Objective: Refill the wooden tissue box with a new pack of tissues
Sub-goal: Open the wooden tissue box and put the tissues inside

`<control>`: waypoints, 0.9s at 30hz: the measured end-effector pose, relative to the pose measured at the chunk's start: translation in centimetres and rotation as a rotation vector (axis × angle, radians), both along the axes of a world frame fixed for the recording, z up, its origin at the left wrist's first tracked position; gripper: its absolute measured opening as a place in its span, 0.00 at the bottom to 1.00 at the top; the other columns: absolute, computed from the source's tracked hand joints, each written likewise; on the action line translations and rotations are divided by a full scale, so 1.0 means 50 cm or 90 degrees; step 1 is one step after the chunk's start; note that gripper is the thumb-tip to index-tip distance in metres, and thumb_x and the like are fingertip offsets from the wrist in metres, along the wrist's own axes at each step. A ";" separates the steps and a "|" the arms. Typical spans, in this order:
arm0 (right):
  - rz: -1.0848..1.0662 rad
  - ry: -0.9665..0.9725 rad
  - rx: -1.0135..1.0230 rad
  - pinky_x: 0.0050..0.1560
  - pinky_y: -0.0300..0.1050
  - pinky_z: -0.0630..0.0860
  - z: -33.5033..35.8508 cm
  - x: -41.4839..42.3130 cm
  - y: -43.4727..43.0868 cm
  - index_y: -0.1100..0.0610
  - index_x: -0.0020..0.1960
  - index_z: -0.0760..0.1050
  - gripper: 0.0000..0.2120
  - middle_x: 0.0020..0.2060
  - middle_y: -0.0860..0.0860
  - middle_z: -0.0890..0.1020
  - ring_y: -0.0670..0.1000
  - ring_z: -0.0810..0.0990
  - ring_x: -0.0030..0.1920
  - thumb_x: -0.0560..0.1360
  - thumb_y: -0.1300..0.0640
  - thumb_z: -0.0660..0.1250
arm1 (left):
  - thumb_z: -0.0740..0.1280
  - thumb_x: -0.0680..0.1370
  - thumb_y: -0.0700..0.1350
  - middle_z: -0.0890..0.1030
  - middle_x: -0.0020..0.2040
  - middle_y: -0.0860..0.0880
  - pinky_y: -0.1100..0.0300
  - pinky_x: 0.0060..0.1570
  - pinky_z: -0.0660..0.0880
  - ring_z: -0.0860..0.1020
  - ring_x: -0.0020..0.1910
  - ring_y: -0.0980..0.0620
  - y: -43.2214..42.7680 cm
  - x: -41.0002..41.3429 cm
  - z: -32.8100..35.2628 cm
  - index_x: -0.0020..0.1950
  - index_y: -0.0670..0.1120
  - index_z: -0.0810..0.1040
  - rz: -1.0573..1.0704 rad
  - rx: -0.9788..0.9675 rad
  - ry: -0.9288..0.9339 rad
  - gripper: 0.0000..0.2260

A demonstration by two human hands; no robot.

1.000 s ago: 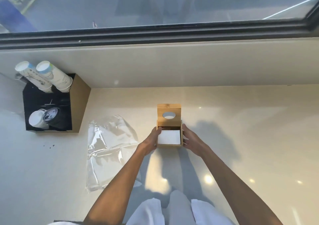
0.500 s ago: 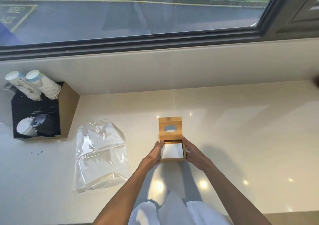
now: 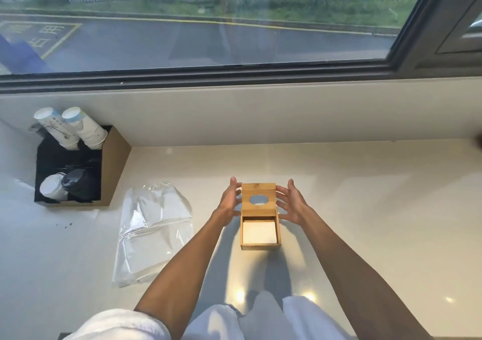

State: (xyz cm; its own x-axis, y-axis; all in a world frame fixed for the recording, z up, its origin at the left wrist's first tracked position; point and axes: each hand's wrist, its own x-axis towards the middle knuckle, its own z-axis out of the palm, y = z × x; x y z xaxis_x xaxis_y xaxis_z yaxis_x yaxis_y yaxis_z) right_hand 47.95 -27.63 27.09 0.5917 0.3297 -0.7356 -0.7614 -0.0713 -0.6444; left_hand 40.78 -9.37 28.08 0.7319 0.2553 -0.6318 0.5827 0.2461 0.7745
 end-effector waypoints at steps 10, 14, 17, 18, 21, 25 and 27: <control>0.171 -0.266 -0.090 0.71 0.48 0.62 -0.135 -0.155 -0.103 0.43 0.77 0.57 0.42 0.73 0.44 0.59 0.46 0.58 0.75 0.71 0.54 0.77 | 0.69 0.75 0.33 0.62 0.73 0.48 0.61 0.54 0.72 0.66 0.65 0.50 -0.024 -0.163 -0.092 0.75 0.50 0.58 -0.118 0.070 0.001 0.33; 0.131 -0.299 -0.220 0.75 0.49 0.53 -0.173 -0.202 -0.098 0.53 0.80 0.48 0.50 0.78 0.50 0.54 0.51 0.53 0.78 0.70 0.51 0.77 | 0.68 0.78 0.38 0.48 0.80 0.47 0.51 0.75 0.57 0.53 0.78 0.48 -0.052 -0.201 -0.148 0.79 0.46 0.45 -0.097 0.095 0.078 0.38; 0.124 -0.311 -0.230 0.76 0.50 0.54 -0.164 -0.195 -0.094 0.52 0.80 0.48 0.46 0.78 0.50 0.55 0.52 0.54 0.78 0.73 0.50 0.74 | 0.68 0.78 0.38 0.52 0.80 0.46 0.50 0.75 0.57 0.54 0.78 0.48 -0.051 -0.199 -0.153 0.79 0.45 0.49 -0.053 0.070 0.059 0.36; 0.113 -0.289 -0.214 0.76 0.50 0.55 -0.165 -0.195 -0.093 0.51 0.80 0.49 0.45 0.78 0.49 0.56 0.51 0.54 0.78 0.74 0.50 0.73 | 0.67 0.78 0.39 0.54 0.79 0.46 0.51 0.74 0.59 0.56 0.78 0.48 -0.050 -0.198 -0.151 0.79 0.45 0.51 -0.046 0.066 0.057 0.35; 0.160 -0.248 -0.182 0.67 0.48 0.70 -0.168 -0.212 -0.082 0.48 0.78 0.54 0.42 0.72 0.48 0.68 0.52 0.67 0.73 0.73 0.59 0.74 | 0.67 0.78 0.38 0.68 0.73 0.45 0.51 0.71 0.66 0.67 0.72 0.46 -0.053 -0.195 -0.153 0.76 0.43 0.60 -0.107 0.114 0.099 0.29; 0.174 -0.264 -0.228 0.51 0.43 0.77 -0.154 -0.216 -0.047 0.42 0.69 0.66 0.29 0.56 0.45 0.79 0.51 0.79 0.56 0.73 0.63 0.66 | 0.66 0.74 0.35 0.79 0.62 0.43 0.54 0.61 0.73 0.76 0.61 0.45 -0.068 -0.174 -0.152 0.68 0.41 0.71 -0.190 0.251 0.101 0.22; 0.198 -0.291 -0.244 0.47 0.41 0.74 -0.140 -0.188 -0.030 0.43 0.66 0.68 0.26 0.55 0.45 0.80 0.53 0.79 0.55 0.72 0.61 0.64 | 0.66 0.74 0.36 0.80 0.60 0.43 0.55 0.58 0.74 0.77 0.59 0.43 -0.062 -0.144 -0.147 0.65 0.42 0.73 -0.208 0.298 0.101 0.19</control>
